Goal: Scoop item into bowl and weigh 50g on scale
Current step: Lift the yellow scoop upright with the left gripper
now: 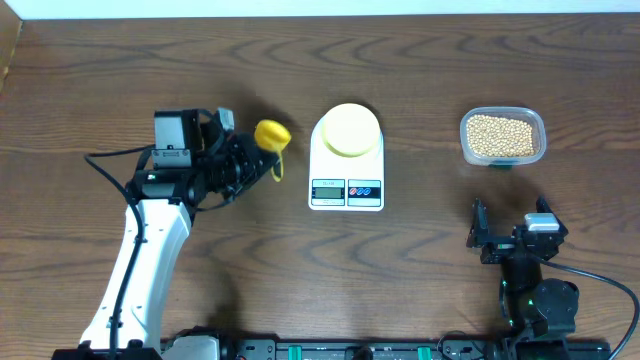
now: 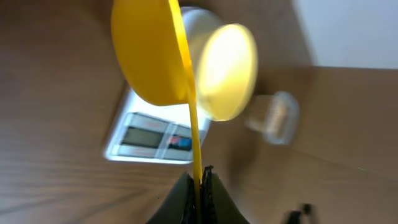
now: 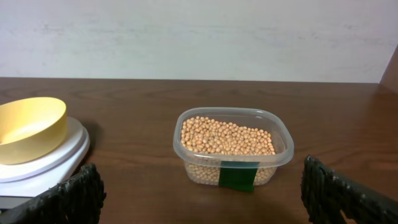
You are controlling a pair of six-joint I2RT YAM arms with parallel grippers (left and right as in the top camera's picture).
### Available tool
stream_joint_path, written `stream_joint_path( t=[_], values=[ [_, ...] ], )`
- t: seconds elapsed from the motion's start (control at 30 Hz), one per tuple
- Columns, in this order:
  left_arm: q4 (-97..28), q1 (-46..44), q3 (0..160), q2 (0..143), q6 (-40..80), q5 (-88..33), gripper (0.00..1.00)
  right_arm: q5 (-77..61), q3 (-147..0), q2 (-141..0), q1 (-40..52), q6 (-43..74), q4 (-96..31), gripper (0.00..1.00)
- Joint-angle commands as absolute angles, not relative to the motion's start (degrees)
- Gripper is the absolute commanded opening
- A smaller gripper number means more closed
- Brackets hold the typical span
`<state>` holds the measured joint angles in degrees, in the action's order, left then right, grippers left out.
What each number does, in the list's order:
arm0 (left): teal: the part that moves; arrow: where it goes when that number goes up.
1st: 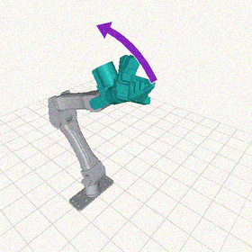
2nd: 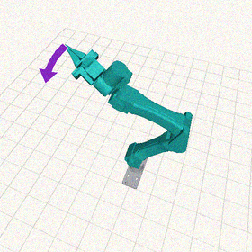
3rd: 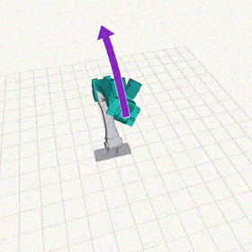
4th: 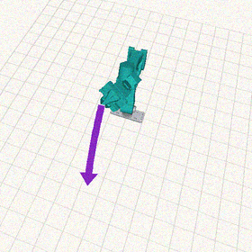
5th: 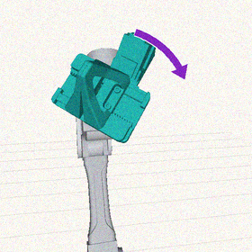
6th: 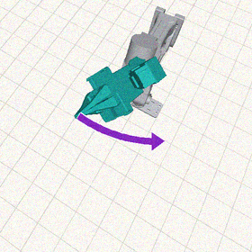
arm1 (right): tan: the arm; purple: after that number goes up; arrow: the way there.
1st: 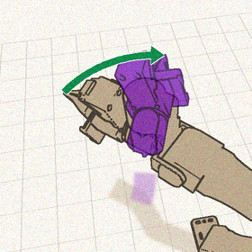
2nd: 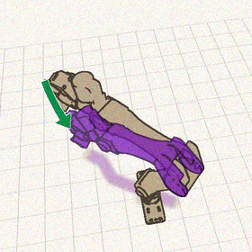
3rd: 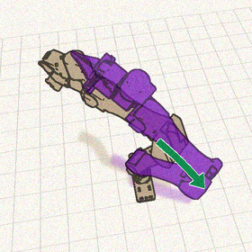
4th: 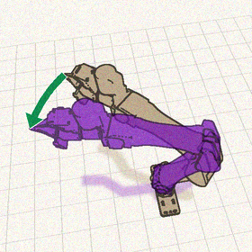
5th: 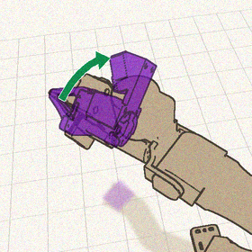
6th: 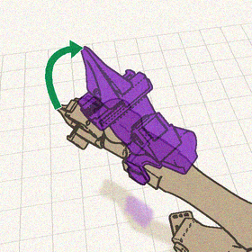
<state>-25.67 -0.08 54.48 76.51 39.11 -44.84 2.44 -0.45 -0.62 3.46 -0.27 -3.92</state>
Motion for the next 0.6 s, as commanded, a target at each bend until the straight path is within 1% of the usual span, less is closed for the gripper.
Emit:
stream_joint_path(
  t=[0.0, 0.2, 0.4, 0.5, 0.57],
  values=[
    [-23.1, 0.0, 55.9, 75.9, 47.4, -52.3, 0.07, 3.1, -0.3, -0.3, 3.7, 0.3, -4.0, 0.99],
    [-15.7, 0.0, 55.9, 75.9, 49.7, -57.8, 0.07, 3.1, -0.3, -0.3, 3.7, 0.3, -4.0, 0.99],
    [-7.7, 0.0, 55.9, 75.9, 53.3, -59.8, 0.07, 3.0, -0.3, -0.3, 3.7, 0.4, -3.9, 0.99],
    [-3.5, 0.0, 55.9, 75.9, 54.4, -61.0, 0.07, -2.4, -0.3, -0.3, 3.7, 3.6, -3.2, 0.99],
    [-1.4, 0.0, 55.9, 75.9, 54.7, -61.6, 0.07, -9.3, -0.3, -0.3, 3.7, 8.3, -3.2, 0.99]
  ],
)
